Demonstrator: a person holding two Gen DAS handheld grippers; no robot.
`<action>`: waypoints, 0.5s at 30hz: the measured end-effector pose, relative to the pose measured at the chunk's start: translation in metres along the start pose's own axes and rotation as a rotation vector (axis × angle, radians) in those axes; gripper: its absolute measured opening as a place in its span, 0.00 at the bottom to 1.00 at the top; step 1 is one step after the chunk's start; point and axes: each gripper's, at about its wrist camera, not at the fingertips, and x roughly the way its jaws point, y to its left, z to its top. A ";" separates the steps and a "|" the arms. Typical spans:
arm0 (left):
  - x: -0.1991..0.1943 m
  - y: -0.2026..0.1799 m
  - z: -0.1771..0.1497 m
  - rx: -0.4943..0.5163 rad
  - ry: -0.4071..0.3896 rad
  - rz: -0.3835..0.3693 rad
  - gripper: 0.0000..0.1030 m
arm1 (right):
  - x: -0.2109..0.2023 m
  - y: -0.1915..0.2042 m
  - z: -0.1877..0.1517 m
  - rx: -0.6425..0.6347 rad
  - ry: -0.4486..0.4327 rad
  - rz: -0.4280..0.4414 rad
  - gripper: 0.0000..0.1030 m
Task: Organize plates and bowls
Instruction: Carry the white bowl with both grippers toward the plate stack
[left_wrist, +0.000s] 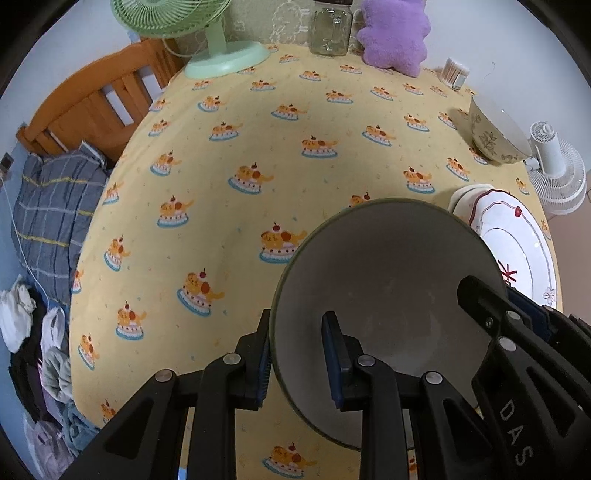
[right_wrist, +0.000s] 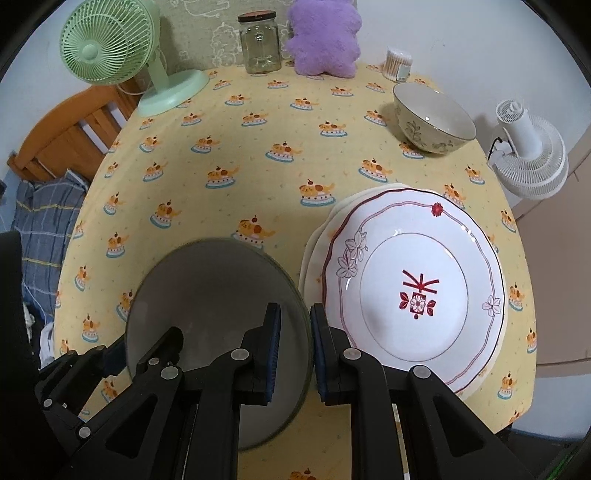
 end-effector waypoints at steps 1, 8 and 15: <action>0.001 0.000 0.000 0.002 0.001 0.001 0.22 | 0.001 -0.001 0.000 -0.003 -0.001 0.000 0.19; 0.008 -0.005 -0.001 0.044 0.015 -0.006 0.36 | 0.013 -0.003 -0.002 -0.002 0.052 0.024 0.22; 0.016 -0.006 -0.007 0.059 0.030 -0.016 0.34 | 0.024 -0.003 -0.009 0.001 0.092 0.049 0.24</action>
